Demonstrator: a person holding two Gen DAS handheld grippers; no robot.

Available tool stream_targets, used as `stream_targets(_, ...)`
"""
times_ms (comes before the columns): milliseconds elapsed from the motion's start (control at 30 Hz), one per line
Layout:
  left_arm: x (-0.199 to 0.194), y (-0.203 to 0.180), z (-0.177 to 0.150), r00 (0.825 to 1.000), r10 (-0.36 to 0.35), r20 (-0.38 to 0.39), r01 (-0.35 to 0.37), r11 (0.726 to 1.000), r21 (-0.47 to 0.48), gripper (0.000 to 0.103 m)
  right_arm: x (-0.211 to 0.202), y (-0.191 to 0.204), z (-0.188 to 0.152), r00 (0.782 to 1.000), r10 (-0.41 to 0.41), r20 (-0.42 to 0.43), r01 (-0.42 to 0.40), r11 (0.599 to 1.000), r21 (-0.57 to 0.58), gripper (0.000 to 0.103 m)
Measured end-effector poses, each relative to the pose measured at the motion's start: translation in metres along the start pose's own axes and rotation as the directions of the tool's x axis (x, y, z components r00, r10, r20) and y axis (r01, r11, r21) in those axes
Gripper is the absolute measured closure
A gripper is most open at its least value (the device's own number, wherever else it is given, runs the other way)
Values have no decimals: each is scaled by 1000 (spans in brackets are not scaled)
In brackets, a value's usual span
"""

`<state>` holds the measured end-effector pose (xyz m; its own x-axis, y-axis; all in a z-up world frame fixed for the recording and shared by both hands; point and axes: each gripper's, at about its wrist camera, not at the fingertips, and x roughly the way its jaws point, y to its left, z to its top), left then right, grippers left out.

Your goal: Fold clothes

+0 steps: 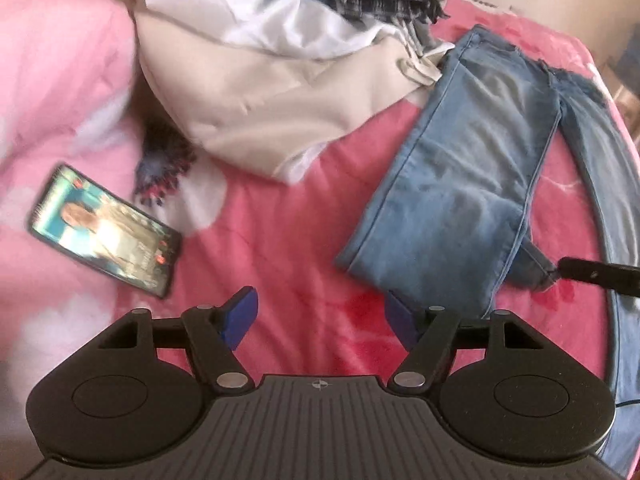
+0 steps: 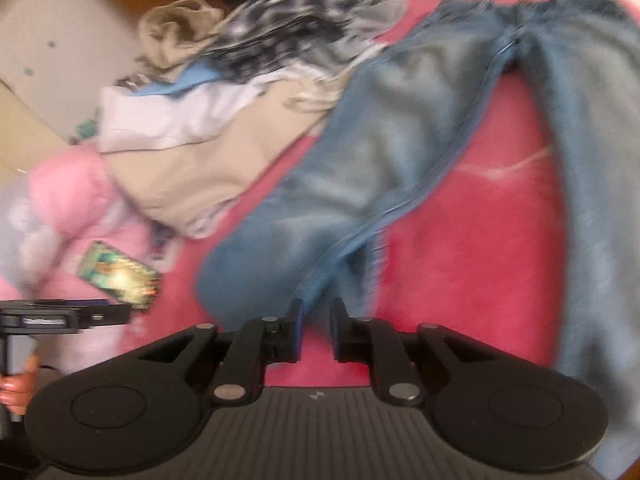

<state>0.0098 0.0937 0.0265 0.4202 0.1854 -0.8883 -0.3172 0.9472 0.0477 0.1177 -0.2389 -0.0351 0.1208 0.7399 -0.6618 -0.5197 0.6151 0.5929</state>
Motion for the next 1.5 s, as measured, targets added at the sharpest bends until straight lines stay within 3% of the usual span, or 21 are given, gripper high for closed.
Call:
stream_targets(100, -13, -3, 8, 1000, -20, 13, 20, 999, 37, 25, 11, 17, -9, 999, 29, -15, -29, 1000, 0, 77)
stream_targets(200, -6, 0, 2, 993, -111, 32, 109, 992, 61, 23, 17, 29, -21, 1000, 19, -2, -18, 1000, 21, 73)
stream_targets(333, 25, 12, 2, 962, -272, 17, 270, 960, 70, 23, 12, 37, -40, 997, 39, 71, -42, 998, 48, 56)
stream_targets(467, 44, 28, -10, 925, -374, 68, 369, 927, 72, 23, 11, 38, -55, 994, -4, 113, -1, 999, 45, 54)
stream_targets(633, 61, 36, -30, 894, -436, 103, 418, 895, 159, 23, 12, 41, -66, 992, -88, 94, 82, 995, 61, 53)
stream_targets(733, 69, 43, -37, 865, -489, 114, 469, 867, 167, 23, 11, 52, -68, 987, -151, 61, 148, 988, 52, 52)
stream_targets(867, 75, 50, -39, 833, -529, 162, 500, 845, 188, 21, 12, 76, -67, 978, -207, 36, 210, 973, -94, 41)
stream_targets(1000, 77, 57, -40, 809, -552, 200, 514, 831, 215, 20, 26, 91, -64, 969, -247, 29, 248, 953, -174, 41)
stream_targets(1100, 80, 59, -43, 804, -555, 216, 497, 825, 268, 20, 35, 95, -66, 968, -239, 77, 248, 956, -158, 41)
stream_targets(1233, 85, 55, -47, 819, -531, 216, 441, 824, 355, 22, 51, 101, -68, 962, -236, 136, 259, 947, -191, 42)
stream_targets(1367, 91, 47, -48, 816, -537, 215, 427, 810, 403, 28, 62, 100, -68, 940, -295, 172, 326, 924, -199, 43)
stream_targets(1433, 95, 41, -48, 812, -541, 218, 420, 801, 426, 33, 63, 94, -68, 936, -305, 176, 333, 928, -164, 43)
stream_targets(1500, 101, 31, -47, 818, -538, 204, 407, 792, 455, 46, 67, 88, -67, 942, -296, 160, 319, 937, -144, 44)
